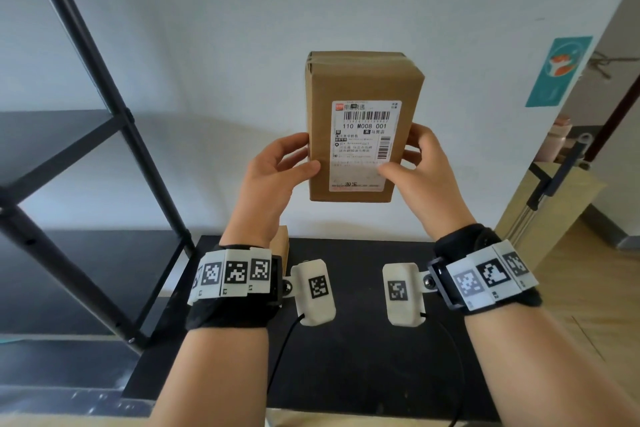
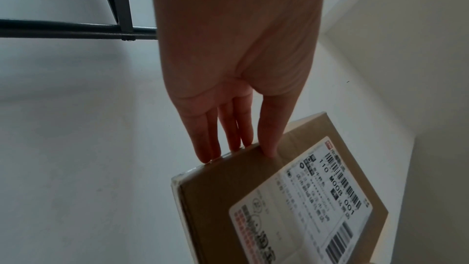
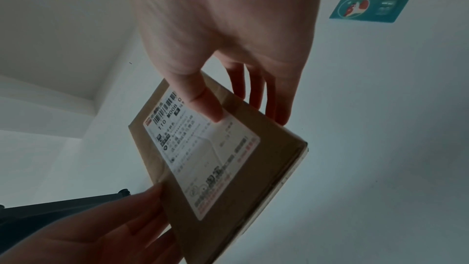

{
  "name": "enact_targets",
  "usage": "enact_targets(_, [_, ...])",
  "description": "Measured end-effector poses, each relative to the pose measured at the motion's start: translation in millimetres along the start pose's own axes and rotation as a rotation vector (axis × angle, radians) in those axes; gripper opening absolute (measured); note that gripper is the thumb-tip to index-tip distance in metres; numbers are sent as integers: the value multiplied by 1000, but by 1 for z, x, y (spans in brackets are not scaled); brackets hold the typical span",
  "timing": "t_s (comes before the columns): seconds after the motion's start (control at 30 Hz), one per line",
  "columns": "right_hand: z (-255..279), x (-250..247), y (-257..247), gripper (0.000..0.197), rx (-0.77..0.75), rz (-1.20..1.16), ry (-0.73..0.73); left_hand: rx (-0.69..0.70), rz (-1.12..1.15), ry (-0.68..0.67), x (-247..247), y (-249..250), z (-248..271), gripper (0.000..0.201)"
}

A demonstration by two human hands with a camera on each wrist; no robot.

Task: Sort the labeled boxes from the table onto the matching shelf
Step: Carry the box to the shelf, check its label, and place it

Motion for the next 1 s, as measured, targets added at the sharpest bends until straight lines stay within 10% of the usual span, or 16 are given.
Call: enact_targets(1.0, [-2, 12, 18, 32, 152, 32, -69, -131, -49, 110, 3, -18, 6, 35])
Point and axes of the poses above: each hand's wrist, its own z-axis away from the middle knuckle, its own x-axis out of the palm, y = z × x, the point moved 4 cm from there along -z, towards the middle knuckle, and after that the axes turned 2 degrees about z, right-handed, at the moved point
